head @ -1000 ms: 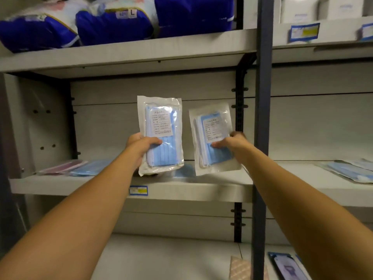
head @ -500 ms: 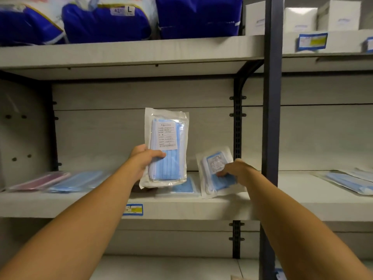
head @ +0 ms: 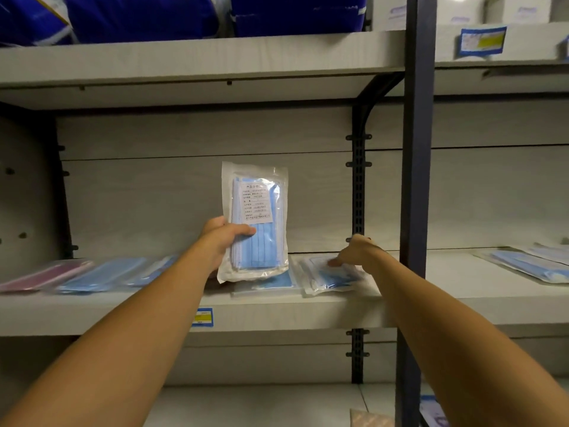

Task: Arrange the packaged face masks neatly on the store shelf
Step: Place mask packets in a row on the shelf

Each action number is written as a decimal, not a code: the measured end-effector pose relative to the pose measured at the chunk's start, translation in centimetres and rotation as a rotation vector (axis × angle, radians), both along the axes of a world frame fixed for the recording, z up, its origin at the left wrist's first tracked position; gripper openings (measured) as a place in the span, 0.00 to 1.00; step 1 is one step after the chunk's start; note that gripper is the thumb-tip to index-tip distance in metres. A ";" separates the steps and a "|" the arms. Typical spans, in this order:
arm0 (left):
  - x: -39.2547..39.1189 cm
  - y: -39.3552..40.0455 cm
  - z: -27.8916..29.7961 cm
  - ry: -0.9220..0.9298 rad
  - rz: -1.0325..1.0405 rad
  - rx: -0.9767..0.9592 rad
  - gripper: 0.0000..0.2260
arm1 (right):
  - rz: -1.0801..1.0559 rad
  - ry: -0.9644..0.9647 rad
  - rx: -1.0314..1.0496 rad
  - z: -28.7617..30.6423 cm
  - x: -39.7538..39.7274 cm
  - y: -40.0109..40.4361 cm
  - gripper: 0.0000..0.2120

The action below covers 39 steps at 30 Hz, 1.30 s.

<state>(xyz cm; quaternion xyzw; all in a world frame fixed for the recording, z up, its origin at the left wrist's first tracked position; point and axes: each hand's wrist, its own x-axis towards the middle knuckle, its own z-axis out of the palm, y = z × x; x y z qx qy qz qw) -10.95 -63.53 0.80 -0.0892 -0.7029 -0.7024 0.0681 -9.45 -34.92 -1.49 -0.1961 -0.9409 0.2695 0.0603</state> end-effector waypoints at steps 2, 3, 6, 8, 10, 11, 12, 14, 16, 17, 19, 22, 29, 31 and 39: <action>-0.1 0.4 0.1 -0.001 -0.012 0.025 0.17 | -0.032 0.217 0.040 0.3 0.1 0.1 0.38; -0.3 0.7 0.2 -0.002 -0.014 0.038 0.18 | -0.037 0.334 0.062 0.6 0.2 0.1 0.36; -0.6 2.0 0.5 -0.027 -0.022 0.050 0.19 | 0.008 0.590 0.124 2.3 1.3 -0.2 0.32; -0.7 3.3 0.4 -0.048 -0.035 0.029 0.18 | 0.049 0.676 0.126 3.3 2.3 -0.3 0.30; -0.8 4.8 0.0 -0.072 -0.062 0.007 0.19 | 0.069 0.682 0.195 4.0 3.1 -0.3 0.28; -0.9 5.6 -0.3 -0.082 -0.077 0.007 0.20 | 0.070 0.659 0.252 4.2 3.4 -0.2 0.28; -0.9 6.5 -0.6 -0.093 -0.092 0.000 0.22 | 0.066 0.626 0.300 4.3 3.8 -0.2 0.27; -0.7 8.4 -1.3 -0.110 -0.128 -0.033 0.23 | 0.053 0.556 0.343 4.4 4.2 -0.2 0.24; -0.5 10.2 -2.0 -0.128 -0.158 -0.061 0.19 | 0.040 0.499 0.355 4.3 4.5 -0.3 0.20; -0.4 10.9 -2.3 -0.142 -0.170 -0.081 0.17 | 0.034 0.474 0.367 4.2 4.6 -0.4 0.19; -0.3 12.2 -2.8 -0.164 -0.187 -0.142 0.19 | 0.029 0.410 0.397 4.1 4.8 -0.5 0.17; -0.2 13.7 -3.1 -0.155 -0.165 -0.342 0.23 | 0.025 0.353 0.435 3.8 4.9 -0.5 0.14; 0.3 15.0 -3.1 -0.099 -0.027 -0.869 0.22 | 0.010 0.300 0.492 3.3 5.1 -0.5 0.09; -0.2 14.5 -3.1 -0.024 0.018 -0.931 0.23 | 0.021 0.270 0.507 3.0 5.4 -0.5 0.07; 1.1 10.1 -1.3 0.348 0.196 -1.324 0.16 | 0.133 0.157 0.527 2.1 6.2 -0.7 0.10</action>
